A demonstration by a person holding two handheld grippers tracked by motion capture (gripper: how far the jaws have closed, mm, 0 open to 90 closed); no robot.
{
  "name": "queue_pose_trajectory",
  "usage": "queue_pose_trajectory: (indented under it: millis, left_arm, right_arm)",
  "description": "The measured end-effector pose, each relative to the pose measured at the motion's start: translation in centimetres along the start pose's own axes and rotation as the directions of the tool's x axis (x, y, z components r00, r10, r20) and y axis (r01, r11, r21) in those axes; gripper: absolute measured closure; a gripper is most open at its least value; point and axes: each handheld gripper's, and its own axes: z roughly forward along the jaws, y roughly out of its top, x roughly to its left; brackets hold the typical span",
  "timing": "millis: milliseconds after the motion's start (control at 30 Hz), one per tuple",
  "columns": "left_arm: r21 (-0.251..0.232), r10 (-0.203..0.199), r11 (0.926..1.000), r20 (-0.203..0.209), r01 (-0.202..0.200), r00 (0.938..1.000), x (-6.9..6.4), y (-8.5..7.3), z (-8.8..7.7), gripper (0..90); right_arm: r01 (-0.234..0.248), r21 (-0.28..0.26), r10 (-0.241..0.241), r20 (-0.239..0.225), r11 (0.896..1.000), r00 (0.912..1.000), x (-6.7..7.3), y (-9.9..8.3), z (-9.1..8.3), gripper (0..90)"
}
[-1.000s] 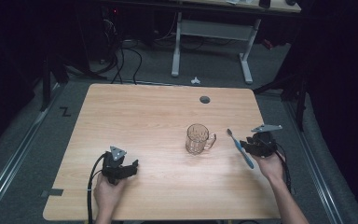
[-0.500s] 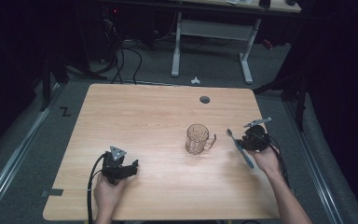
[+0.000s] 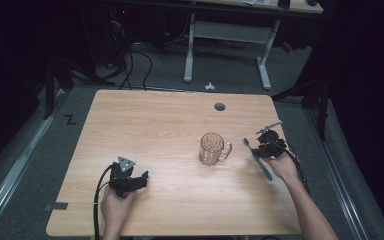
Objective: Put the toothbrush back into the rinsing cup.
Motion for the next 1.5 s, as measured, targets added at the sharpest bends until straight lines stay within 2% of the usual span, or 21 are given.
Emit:
queue_pose_trajectory:
  millis: [167, 367, 633, 867, 1367, 1500]
  left_arm:
    - [0.000, 0.000, 1.0000, 0.000, 0.000, 1.0000, 0.0, 0.0, 0.0, 24.9]
    - [0.000, 0.000, 1.0000, -0.002, 0.000, 1.0000, 0.0, 0.0, 0.0, 24.9]
    - [0.001, 0.003, 1.0000, -0.004, -0.003, 1.0000, -0.1, 0.0, 0.0, 25.0]
    - [0.001, 0.003, 1.0000, -0.003, -0.003, 1.0000, 0.0, 0.0, 0.0, 25.0]
    - [0.001, 0.003, 1.0000, 0.001, -0.003, 1.0000, 0.0, 0.0, 0.0, 24.7]
    - [0.000, 0.003, 1.0000, 0.002, -0.003, 1.0000, 0.0, 0.0, 0.0, 24.8]
  right_arm:
    - [0.008, 0.067, -0.008, -0.002, 0.998, 1.0000, -0.3, 0.6, 0.8, 64.9]
    - [0.015, 0.090, -0.014, -0.010, 0.996, 0.9999, -0.4, 1.0, 1.2, 64.8]
    - [-0.004, 0.148, 0.008, -0.022, 0.989, 0.9997, -0.8, 1.1, 1.9, 64.7]
    - [0.013, 0.191, -0.007, -0.031, 0.982, 0.9995, -0.9, 1.6, 2.4, 66.8]
    - [0.015, 0.240, -0.003, -0.047, 0.971, 0.9989, -1.0, 2.0, 3.0, 77.0]
    - [-0.010, 0.244, 0.023, -0.049, 0.970, 0.9986, -1.1, 2.0, 3.0, 77.8]
